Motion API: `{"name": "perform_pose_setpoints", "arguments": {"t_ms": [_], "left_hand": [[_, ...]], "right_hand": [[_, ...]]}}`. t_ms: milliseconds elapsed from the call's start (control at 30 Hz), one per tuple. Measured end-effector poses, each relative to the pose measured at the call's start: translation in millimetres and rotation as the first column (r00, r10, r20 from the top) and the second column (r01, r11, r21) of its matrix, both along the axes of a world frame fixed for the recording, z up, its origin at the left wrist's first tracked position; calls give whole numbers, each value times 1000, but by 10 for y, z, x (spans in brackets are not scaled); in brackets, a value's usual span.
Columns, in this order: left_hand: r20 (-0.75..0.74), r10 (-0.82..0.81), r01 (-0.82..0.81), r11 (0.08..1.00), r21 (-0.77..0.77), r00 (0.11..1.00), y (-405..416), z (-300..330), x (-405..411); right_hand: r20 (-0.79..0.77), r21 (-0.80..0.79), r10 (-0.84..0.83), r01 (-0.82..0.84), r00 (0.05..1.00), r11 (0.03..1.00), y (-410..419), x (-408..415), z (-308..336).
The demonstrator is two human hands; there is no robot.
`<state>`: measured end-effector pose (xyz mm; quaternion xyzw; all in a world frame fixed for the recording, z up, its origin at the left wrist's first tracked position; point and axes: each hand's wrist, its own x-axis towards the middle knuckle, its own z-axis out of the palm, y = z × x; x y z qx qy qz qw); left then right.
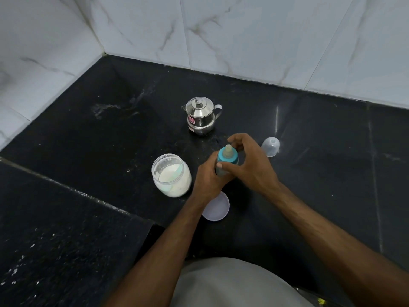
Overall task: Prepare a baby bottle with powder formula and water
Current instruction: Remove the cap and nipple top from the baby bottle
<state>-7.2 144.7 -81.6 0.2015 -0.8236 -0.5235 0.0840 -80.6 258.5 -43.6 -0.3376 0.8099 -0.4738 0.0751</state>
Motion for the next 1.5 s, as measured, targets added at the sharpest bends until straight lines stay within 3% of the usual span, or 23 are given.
{"name": "perform_pose_setpoints", "arguments": {"t_ms": [167,433,633,833,1033,1267,1500], "left_hand": [[-11,7,-7,1000,15,1000,-8,11,15],[-46,4,-2,999,33,999,-6,21,42],[-75,-2,2,1000,6,997,-22,31,51],[-43,-12,12,1000,11,999,-12,10,20],[-77,-13,12,1000,-13,997,-22,-13,31],[-17,-13,13,1000,-1,1000,-11,-16,3],[-87,-2,4,1000,21,996,-27,-14,48]], "right_hand": [[11,-10,111,-110,994,994,74,-10,20],[-90,65,-46,52,995,997,22,28,-36],[-31,94,77,-74,997,993,39,23,34],[-113,123,-51,65,992,990,0,25,-18],[-13,79,66,-64,998,995,38,55,49],[-79,172,-94,106,992,979,-22,35,-20],[11,183,66,-67,998,981,26,20,65]]}}
